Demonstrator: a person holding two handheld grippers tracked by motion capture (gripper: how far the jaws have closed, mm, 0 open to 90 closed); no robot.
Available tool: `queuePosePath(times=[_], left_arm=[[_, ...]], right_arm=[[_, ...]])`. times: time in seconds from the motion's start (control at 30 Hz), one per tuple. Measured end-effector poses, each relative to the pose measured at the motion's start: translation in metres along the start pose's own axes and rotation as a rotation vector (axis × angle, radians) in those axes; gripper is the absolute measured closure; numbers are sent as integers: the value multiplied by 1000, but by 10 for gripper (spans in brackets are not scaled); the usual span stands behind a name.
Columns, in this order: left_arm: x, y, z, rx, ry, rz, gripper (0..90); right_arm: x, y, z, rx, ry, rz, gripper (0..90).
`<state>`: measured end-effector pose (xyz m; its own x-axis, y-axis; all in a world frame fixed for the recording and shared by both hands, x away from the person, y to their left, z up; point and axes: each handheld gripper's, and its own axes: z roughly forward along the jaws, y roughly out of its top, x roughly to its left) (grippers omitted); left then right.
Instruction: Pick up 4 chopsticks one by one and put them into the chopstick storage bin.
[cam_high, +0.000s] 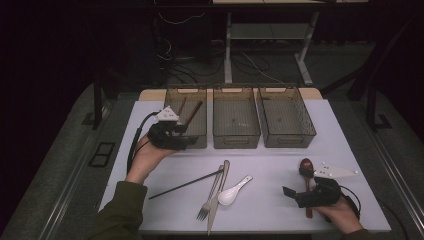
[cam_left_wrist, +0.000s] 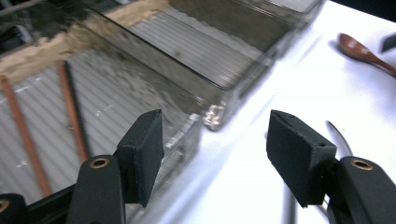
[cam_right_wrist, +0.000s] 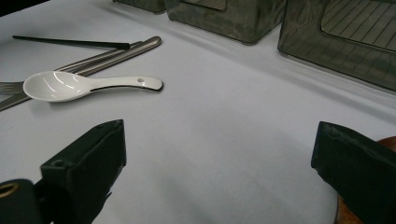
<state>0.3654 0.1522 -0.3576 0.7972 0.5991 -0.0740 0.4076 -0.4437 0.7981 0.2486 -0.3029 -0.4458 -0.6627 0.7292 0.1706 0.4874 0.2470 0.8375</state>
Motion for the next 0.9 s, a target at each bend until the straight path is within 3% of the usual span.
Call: queuePosePath(times=[0.2, 0.33, 0.6, 0.67, 0.77, 0.9], left_arm=[[-18, -21, -1, -2, -62, 20, 361], [-27, -36, 1, 26, -88, 37, 384], [-40, -59, -3, 6, -124, 58, 481], [-43, -64, -5, -10, -122, 65, 520], [-46, -74, -6, 5, -98, 91, 577], [-42, -82, -1, 24, -125, 67, 638]], right_arm=[[0, 0, 0, 0, 1, -1, 28], [0, 0, 0, 0, 0, 1, 27], [1, 0, 1, 1, 3, -4, 28], [0, 0, 1, 2, 3, -2, 28], [0, 0, 1, 3, 3, -5, 28], [1, 0, 1, 3, 1, -6, 28]])
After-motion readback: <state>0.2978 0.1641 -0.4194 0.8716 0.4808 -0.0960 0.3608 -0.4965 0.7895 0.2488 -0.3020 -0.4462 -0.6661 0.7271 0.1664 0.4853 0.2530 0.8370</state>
